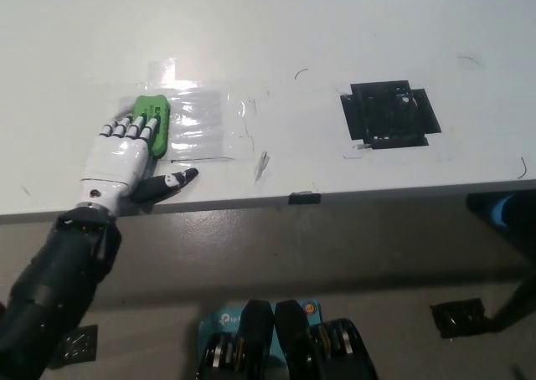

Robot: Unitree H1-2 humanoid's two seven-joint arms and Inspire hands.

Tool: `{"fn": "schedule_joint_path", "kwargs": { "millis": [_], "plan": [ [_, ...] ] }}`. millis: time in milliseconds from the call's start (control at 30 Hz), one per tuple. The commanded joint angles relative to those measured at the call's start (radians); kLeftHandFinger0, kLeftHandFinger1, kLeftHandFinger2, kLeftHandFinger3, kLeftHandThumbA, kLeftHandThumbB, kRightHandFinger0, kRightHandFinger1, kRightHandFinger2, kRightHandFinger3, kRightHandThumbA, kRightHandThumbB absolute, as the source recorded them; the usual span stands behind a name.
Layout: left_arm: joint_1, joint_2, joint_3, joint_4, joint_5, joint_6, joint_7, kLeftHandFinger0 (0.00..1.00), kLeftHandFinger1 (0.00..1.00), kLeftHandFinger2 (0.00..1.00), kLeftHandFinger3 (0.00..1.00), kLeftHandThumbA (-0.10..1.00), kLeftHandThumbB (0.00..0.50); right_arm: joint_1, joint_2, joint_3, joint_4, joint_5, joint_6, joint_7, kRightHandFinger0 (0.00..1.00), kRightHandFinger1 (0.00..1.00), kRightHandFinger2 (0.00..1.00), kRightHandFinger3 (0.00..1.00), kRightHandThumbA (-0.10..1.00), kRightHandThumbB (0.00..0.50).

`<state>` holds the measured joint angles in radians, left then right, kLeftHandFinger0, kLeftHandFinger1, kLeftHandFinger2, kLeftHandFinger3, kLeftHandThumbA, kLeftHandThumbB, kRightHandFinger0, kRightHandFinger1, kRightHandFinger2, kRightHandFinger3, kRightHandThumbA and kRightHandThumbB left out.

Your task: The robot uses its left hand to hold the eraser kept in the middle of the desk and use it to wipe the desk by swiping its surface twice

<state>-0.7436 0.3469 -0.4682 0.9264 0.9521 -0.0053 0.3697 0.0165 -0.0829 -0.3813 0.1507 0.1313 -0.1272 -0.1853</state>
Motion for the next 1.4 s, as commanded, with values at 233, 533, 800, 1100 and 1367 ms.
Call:
{"fn": "schedule_joint_path", "kwargs": {
  "millis": [233, 533, 800, 1100, 1367],
  "plan": [
    [-0.030, -0.039, -0.036, 0.058, -0.037, 0.015, -0.020, 1.00, 1.00, 1.00, 1.00, 1.00, 0.391, -0.031, -0.016, -0.017, -0.008, 0.011, -0.053, -0.018, 1.00, 1.00, 1.00, 1.00, 1.00, 0.318],
    [-0.031, -0.036, -0.051, 0.094, -0.080, 0.090, -0.204, 1.00, 1.00, 1.00, 1.00, 1.00, 0.479, -0.031, -0.013, -0.011, -0.019, 0.005, -0.054, -0.022, 1.00, 1.00, 1.00, 1.00, 1.00, 0.282],
    [-0.047, -0.067, -0.059, 0.114, -0.102, 0.129, -0.276, 1.00, 1.00, 1.00, 1.00, 1.00, 0.500, -0.046, -0.024, 0.003, -0.012, -0.026, -0.061, -0.026, 1.00, 1.00, 1.00, 1.00, 1.00, 0.294],
    [-0.080, -0.135, -0.153, 0.148, -0.044, 0.158, -0.284, 1.00, 1.00, 1.00, 1.00, 1.00, 0.500, -0.081, -0.039, 0.016, -0.046, -0.012, -0.028, -0.009, 1.00, 1.00, 1.00, 1.00, 1.00, 0.312],
    [-0.122, -0.201, -0.260, 0.179, -0.021, 0.149, -0.295, 1.00, 1.00, 1.00, 1.00, 1.00, 0.500, -0.104, -0.041, 0.033, -0.093, -0.025, -0.003, -0.011, 1.00, 1.00, 1.00, 1.00, 1.00, 0.278]
  ]
}}
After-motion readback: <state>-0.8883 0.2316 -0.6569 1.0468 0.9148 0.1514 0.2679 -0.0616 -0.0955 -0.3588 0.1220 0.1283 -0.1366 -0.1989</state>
